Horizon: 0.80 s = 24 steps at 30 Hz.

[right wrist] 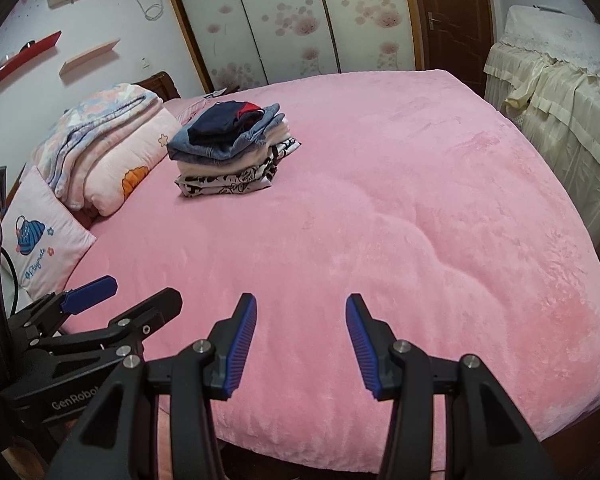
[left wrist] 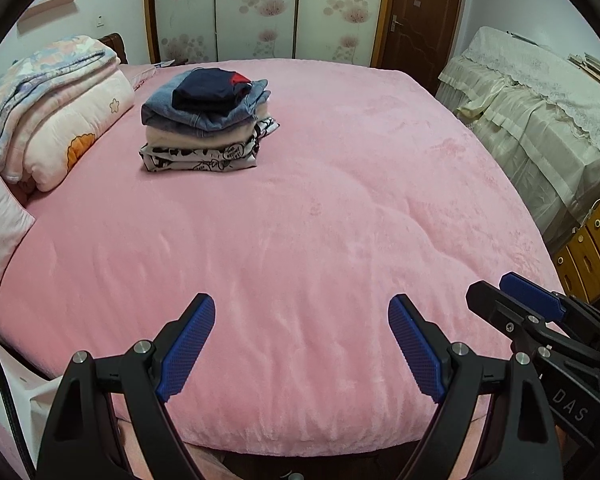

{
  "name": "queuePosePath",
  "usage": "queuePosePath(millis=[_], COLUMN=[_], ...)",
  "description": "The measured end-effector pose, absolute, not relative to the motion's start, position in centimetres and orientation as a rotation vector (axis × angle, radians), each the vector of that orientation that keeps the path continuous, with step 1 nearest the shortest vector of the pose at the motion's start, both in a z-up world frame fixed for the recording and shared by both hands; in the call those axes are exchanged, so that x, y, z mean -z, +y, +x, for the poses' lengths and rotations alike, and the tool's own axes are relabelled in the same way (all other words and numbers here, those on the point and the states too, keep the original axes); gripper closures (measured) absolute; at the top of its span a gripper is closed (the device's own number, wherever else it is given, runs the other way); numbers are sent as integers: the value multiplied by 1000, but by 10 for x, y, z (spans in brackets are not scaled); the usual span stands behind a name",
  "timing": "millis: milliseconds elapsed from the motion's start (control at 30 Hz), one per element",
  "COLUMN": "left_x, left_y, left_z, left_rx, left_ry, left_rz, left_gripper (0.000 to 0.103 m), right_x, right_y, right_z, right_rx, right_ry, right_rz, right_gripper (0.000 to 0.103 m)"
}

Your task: Fold large clothes

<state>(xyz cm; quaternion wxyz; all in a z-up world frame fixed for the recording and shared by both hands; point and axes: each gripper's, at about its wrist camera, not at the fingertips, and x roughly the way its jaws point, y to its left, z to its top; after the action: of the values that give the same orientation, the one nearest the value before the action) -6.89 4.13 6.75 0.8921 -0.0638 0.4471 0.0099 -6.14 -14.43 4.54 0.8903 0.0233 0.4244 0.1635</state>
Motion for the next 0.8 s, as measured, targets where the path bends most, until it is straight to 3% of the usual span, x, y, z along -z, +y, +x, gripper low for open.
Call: queuePosePath(millis=[800], left_x=[-66], left_y=[41], left_z=[-74], left_rx=[-38], left_ry=[934], left_rz=[-114], left_gripper=[16], right_x=[-39], right_y=[-144], right_z=[-67], right_rx=[-335], right_ry=[892], right_rz=[34], right_gripper=[56])
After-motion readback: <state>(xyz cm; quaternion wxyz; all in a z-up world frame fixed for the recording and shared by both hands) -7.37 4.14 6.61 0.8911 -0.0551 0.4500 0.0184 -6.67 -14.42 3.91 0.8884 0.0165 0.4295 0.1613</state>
